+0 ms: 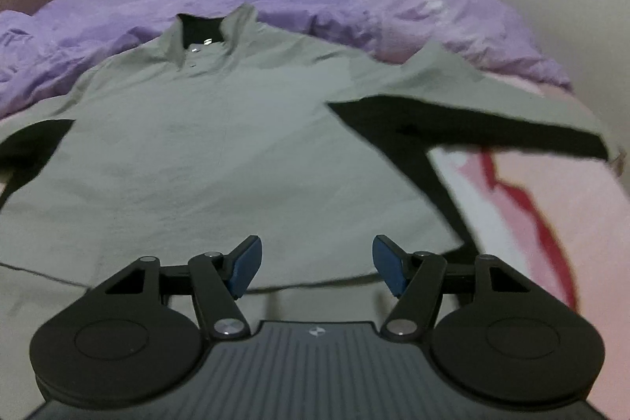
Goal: Fold large clothes
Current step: 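Reach to the sleeve cuff and close the left tool on it, then carry the held sleeve across the jacket back and open the left tool, then reach to the other sleeve cuff and close the right tool on it, then carry the held sleeve across the jacket back with the right tool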
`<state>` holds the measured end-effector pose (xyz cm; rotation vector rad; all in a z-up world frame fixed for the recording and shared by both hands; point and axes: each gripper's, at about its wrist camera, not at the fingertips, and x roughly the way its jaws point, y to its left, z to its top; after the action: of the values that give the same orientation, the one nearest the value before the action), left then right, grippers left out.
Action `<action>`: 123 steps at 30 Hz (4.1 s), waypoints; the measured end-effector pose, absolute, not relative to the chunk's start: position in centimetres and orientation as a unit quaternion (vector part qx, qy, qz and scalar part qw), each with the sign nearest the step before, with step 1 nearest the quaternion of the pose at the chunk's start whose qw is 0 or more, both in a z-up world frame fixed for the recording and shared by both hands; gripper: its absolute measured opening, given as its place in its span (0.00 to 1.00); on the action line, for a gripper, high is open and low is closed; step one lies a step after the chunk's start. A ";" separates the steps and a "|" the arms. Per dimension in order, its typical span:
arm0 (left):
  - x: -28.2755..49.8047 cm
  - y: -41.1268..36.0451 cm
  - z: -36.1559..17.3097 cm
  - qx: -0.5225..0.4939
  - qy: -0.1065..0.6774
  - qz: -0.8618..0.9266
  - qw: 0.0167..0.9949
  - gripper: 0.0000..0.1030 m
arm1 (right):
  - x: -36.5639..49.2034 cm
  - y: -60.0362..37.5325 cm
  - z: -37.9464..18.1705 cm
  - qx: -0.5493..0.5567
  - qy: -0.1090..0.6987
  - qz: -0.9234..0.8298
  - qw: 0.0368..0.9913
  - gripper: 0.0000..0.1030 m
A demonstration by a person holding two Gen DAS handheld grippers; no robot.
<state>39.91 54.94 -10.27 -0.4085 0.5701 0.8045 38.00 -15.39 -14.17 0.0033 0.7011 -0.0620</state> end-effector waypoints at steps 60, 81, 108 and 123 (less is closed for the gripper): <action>59.6 -19.8 -17.2 0.015 0.321 -0.205 0.924 0.56 | 46.6 -37.1 -18.8 0.049 0.347 -0.176 0.920 0.78; 46.1 4.0 -13.3 0.031 0.325 0.012 0.945 0.57 | 50.5 -61.5 -19.9 0.283 0.288 -0.285 0.870 0.80; 43.3 8.6 -15.4 0.015 0.351 0.090 0.932 0.57 | 51.6 -66.1 -21.6 0.456 0.145 -0.261 0.839 0.10; 43.4 11.8 -14.6 0.010 0.364 0.126 0.923 0.57 | 51.0 -45.6 -7.4 0.188 0.129 -0.095 0.969 0.09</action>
<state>43.41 11.83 -14.60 0.0201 0.7483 0.2594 50.97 -45.64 -7.44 0.3803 0.2604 -0.1918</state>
